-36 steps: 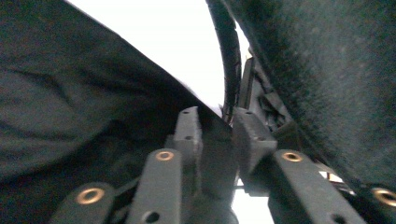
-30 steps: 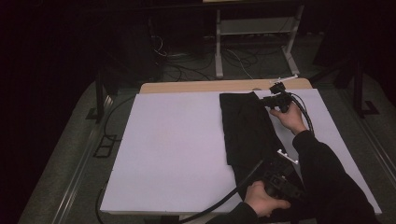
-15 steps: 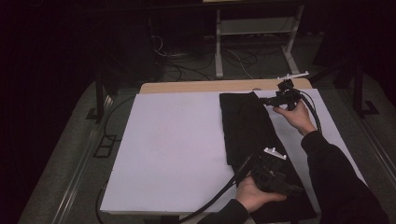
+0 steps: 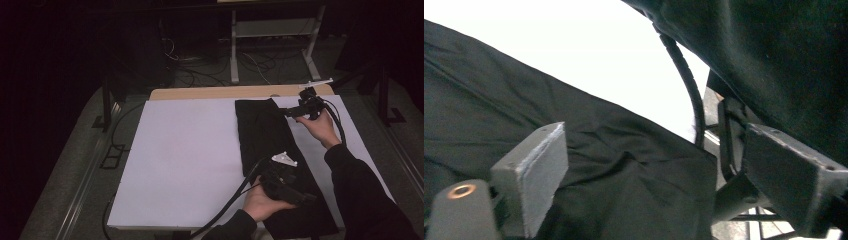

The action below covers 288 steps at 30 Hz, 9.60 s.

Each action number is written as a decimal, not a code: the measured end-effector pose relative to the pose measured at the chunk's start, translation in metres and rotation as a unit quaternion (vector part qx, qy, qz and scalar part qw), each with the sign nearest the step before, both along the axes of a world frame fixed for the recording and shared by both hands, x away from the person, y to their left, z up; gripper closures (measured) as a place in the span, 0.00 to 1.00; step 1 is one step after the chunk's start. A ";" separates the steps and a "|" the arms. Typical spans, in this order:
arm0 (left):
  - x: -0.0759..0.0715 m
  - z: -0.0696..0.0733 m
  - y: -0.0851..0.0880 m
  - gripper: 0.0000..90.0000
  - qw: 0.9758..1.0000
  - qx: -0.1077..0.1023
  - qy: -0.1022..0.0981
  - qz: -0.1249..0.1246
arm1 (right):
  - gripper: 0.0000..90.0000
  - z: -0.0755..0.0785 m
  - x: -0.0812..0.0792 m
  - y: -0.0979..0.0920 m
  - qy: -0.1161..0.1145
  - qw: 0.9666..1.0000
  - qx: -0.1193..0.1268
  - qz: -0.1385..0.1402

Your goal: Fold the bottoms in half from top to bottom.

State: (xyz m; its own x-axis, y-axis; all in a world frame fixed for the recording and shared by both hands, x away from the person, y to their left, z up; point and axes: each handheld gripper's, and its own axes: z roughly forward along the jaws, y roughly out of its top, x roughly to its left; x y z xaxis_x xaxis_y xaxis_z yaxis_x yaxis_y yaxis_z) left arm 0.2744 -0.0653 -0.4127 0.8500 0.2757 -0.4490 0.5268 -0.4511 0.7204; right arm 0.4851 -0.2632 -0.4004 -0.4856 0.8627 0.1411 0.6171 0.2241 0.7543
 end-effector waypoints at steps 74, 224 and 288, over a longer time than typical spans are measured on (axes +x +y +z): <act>0.112 0.060 0.094 0.00 0.986 0.031 -0.147 0.075 | 0.00 -0.010 -0.032 -0.017 0.034 0.998 0.044 0.015; 0.218 -0.054 0.113 0.96 0.970 0.015 0.072 0.233 | 0.97 -0.053 0.010 -0.021 0.171 0.974 0.147 -0.030; 0.117 -0.007 0.111 0.96 0.985 -0.035 0.060 0.157 | 0.97 -0.016 -0.115 -0.049 0.102 0.968 0.227 0.025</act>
